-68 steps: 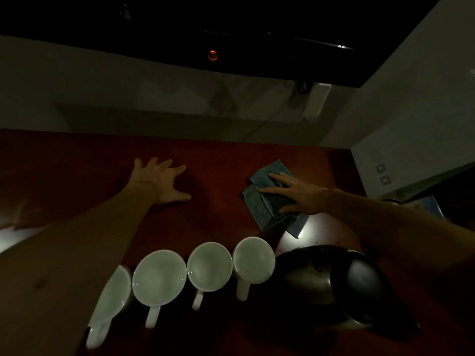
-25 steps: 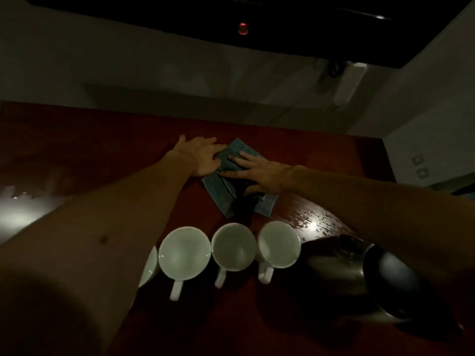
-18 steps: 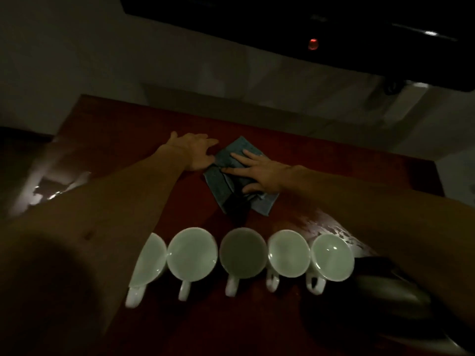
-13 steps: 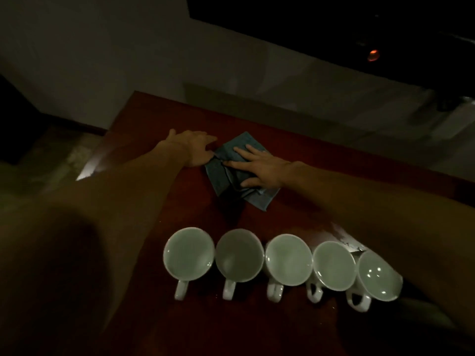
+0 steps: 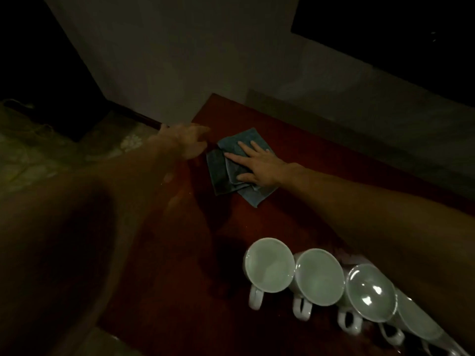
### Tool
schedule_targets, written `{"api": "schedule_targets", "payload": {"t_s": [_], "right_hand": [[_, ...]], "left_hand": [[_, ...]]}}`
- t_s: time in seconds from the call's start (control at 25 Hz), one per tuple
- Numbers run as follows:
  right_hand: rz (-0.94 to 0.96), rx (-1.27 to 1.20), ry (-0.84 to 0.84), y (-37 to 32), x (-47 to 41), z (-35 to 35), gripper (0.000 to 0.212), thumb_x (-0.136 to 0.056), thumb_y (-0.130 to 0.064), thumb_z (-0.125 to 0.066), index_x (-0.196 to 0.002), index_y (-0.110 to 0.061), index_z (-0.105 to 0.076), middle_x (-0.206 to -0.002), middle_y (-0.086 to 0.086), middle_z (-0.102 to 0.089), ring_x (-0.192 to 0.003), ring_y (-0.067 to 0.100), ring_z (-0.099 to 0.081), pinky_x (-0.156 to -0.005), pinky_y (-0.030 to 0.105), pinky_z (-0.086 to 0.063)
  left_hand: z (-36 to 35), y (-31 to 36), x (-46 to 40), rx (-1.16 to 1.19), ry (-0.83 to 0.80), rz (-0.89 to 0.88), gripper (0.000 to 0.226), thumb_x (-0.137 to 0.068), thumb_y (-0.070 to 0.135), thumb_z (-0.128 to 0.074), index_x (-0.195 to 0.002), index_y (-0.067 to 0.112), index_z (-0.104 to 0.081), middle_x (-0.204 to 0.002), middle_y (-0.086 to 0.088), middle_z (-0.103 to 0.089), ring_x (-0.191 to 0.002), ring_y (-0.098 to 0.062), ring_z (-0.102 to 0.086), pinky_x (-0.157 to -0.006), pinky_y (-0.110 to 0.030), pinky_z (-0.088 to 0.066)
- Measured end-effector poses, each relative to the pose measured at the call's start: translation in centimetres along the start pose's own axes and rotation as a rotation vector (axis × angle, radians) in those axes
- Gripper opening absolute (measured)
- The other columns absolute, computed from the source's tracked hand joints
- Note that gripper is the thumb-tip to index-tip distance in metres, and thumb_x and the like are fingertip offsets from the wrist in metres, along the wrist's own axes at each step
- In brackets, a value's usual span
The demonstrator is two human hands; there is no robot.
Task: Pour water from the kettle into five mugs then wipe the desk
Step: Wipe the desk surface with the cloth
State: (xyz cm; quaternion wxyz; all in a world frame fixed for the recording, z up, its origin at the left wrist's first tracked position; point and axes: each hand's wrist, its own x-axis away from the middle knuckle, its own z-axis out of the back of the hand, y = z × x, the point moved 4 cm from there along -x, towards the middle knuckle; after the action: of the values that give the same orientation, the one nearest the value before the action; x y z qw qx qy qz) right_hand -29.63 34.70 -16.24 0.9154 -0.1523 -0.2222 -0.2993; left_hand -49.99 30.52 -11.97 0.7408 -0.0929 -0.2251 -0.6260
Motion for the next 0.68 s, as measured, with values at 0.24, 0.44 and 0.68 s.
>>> {"api": "schedule_targets", "payload": {"t_s": [0.24,0.44,0.68], "right_hand": [[0.066,0.011,-0.016,-6.0,-3.6,1.3,0.072,-0.1,-0.048,-0.045,-0.156,-0.041,0.0,-0.165,0.002,0.017,-0.15,0.033,0.016,-0.118,0.059,-0.006],[0.136,0.044,-0.048,-10.5,-5.3,1.5,0.073,-0.1,-0.046,-0.047,-0.156,-0.039,-0.001,-0.165,0.003,0.017,-0.15,0.034,0.017,-0.118,0.06,-0.005],[0.172,0.065,-0.053,-16.0,-4.4,-0.1,0.074,-0.1,-0.043,-0.047,-0.156,-0.04,0.0,-0.165,0.004,0.015,-0.15,0.034,0.017,-0.118,0.06,-0.003]], "left_hand": [[-0.8,-3.0,1.1,0.075,0.0,0.022,0.067,-0.091,0.061,-0.028,-0.153,0.036,-0.03,-0.159,0.001,-0.034,-0.145,-0.027,-0.033,-0.117,-0.054,-0.025],[-0.8,-5.9,3.8,0.118,0.064,0.04,0.058,-0.096,0.049,-0.034,-0.151,0.03,-0.037,-0.154,-0.007,-0.043,-0.138,-0.028,-0.042,-0.113,-0.042,-0.034],[-1.7,-7.9,7.3,0.138,0.119,0.073,0.048,-0.105,0.032,-0.036,-0.151,0.018,-0.039,-0.154,-0.01,-0.042,-0.138,-0.029,-0.04,-0.108,-0.034,-0.032]]}}
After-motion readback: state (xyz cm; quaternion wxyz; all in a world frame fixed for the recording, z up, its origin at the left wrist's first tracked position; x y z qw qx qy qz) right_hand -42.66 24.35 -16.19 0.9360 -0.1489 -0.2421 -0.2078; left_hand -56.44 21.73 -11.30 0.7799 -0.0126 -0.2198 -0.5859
